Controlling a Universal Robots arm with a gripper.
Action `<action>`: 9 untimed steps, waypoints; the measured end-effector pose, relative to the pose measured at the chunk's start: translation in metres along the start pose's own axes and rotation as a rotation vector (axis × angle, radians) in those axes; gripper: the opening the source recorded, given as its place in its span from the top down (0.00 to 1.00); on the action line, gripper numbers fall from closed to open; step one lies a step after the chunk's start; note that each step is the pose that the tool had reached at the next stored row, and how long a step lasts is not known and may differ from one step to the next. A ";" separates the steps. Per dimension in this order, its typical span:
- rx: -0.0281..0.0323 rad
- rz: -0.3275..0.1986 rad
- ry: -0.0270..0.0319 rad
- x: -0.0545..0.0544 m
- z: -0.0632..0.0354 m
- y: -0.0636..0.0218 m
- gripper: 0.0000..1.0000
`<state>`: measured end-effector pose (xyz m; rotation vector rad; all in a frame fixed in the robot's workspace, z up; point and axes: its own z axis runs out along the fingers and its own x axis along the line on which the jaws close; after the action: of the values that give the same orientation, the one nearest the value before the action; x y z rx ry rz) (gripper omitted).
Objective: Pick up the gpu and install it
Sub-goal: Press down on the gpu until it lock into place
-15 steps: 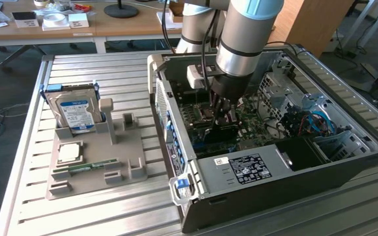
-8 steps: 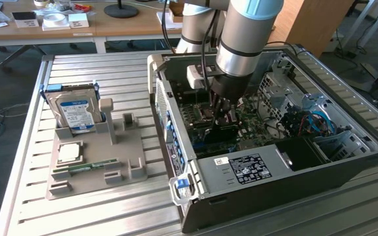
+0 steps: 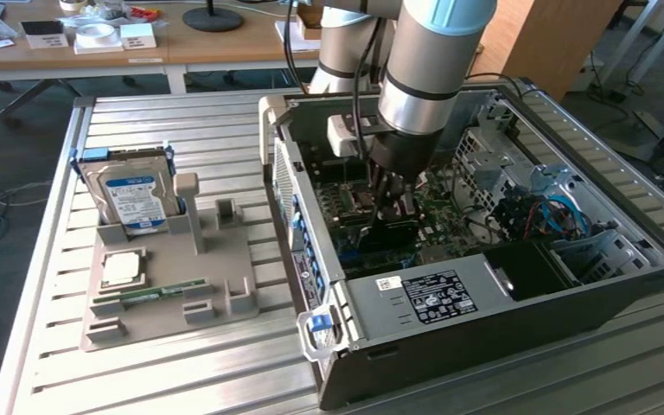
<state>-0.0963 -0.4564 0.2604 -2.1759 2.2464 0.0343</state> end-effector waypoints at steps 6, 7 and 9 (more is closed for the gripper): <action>0.0000 0.000 0.0001 0.000 0.0008 0.0003 0.89; -0.0001 0.000 0.0001 0.000 0.0008 0.0003 0.89; 0.0000 0.000 -0.0002 0.000 0.0010 0.0004 0.89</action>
<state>-0.0967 -0.4564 0.2594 -2.1757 2.2463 0.0345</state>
